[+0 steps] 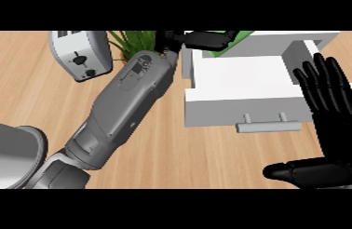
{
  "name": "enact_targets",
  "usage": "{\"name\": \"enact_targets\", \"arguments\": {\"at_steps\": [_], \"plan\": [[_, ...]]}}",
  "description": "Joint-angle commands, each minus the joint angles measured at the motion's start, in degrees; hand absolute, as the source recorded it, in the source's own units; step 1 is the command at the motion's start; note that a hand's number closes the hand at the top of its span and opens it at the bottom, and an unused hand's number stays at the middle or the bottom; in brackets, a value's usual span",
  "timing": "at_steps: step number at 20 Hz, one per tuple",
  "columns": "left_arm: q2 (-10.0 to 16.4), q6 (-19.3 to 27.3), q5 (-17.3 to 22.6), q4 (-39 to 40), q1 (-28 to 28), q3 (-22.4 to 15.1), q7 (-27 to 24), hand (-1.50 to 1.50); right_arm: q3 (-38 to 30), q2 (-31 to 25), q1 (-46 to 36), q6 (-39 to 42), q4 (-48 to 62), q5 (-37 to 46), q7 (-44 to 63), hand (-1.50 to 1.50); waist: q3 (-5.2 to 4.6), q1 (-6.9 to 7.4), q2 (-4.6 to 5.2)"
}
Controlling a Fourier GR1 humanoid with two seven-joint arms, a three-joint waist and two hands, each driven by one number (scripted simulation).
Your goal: Pick up the cup, place it into the drawer and close the drawer
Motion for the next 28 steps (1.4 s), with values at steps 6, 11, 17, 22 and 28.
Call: {"name": "enact_targets", "arguments": {"at_steps": [6, 11, 17, 22, 28], "plan": [[0.0, 0.5, 6.4, 13.5, -6.6, -7.2, -2.8, 1.5, -1.3, -1.3, 0.5, 2.1, -0.3, -2.5, -0.4, -1.5, 0.04, -2.15, 0.4], [0.0, 1.3, 9.6, 14.0, -6.6, -12.3, -3.2, 1.5, -2.3, -1.9, 0.7, 2.7, -1.9, -4.9, 1.0, -1.5, 0.04, -2.29, 0.3], [0.0, 4.2, 9.2, 17.8, -10.8, -18.2, 0.7, 1.5, -0.8, -1.6, -3.0, 2.5, 2.3, -2.9, 0.1, -1.5, 0.09, -3.12, 0.71], [0.0, 7.1, 10.9, 15.8, -8.1, -23.2, 1.0, -1.5, -0.7, -2.3, -5.5, 2.8, 0.3, -4.7, 2.3, -1.5, 0.08, -4.26, 0.87], [0.0, 4.3, 15.6, 15.1, -7.7, -20.7, -5.4, -1.5, -0.5, 0.3, -3.4, 2.4, 0.9, -5.6, -0.7, -1.5, 0.06, -3.92, 1.06]]}}
